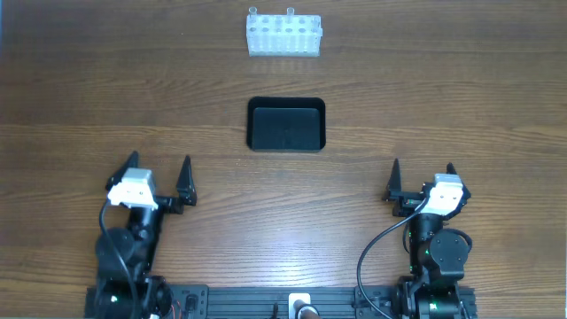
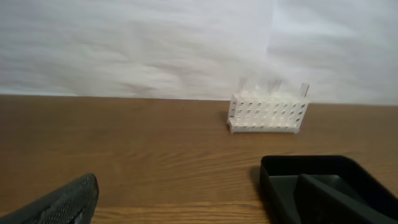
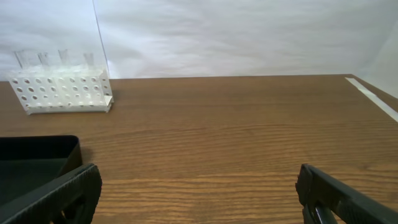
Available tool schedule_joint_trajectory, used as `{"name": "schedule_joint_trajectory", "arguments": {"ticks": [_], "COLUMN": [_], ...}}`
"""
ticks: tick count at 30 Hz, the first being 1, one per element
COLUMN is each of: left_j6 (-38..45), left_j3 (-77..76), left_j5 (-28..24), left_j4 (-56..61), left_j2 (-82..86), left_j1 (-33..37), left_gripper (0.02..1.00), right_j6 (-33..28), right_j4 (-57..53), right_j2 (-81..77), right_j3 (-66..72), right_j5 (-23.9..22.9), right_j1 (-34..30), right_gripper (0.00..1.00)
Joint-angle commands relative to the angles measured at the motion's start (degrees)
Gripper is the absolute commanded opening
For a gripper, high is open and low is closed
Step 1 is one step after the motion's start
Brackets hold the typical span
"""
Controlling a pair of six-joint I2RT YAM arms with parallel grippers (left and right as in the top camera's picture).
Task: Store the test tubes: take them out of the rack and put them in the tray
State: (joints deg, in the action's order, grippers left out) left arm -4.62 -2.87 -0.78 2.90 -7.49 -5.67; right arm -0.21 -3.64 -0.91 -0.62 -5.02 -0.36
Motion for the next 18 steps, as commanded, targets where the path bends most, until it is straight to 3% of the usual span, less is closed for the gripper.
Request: {"name": "schedule_joint_trajectory", "arguments": {"ticks": [1, 10, 13, 18], "left_j6": [5.9, 5.7, 5.4, 0.7], "left_j3": [-12.9, -43.3, -52.8, -67.1], "left_j5": [-1.9, -9.2, -6.8, 2.0], "left_j4": [3.0, 0.1, -4.6, -10.3], "left_j2": [-15.7, -52.5, -61.9, -76.5], "left_j1": [0.3, -0.9, -3.4, -7.2], "left_gripper": [0.996, 0.998, 0.998, 0.998], "right_j6": [0.2, 0.2, 0.2, 0.2], "right_j4": [-0.2, -0.2, -0.2, -0.2], "right_j2": [0.5, 0.5, 0.5, 0.5], "right_j3": [0.3, 0.3, 0.3, 0.3], "right_j5": [0.3, 0.3, 0.3, 0.3], "right_j1": [-0.5, -0.5, -0.5, -0.5], "right_gripper": [0.991, 0.993, 0.991, 0.991]}}
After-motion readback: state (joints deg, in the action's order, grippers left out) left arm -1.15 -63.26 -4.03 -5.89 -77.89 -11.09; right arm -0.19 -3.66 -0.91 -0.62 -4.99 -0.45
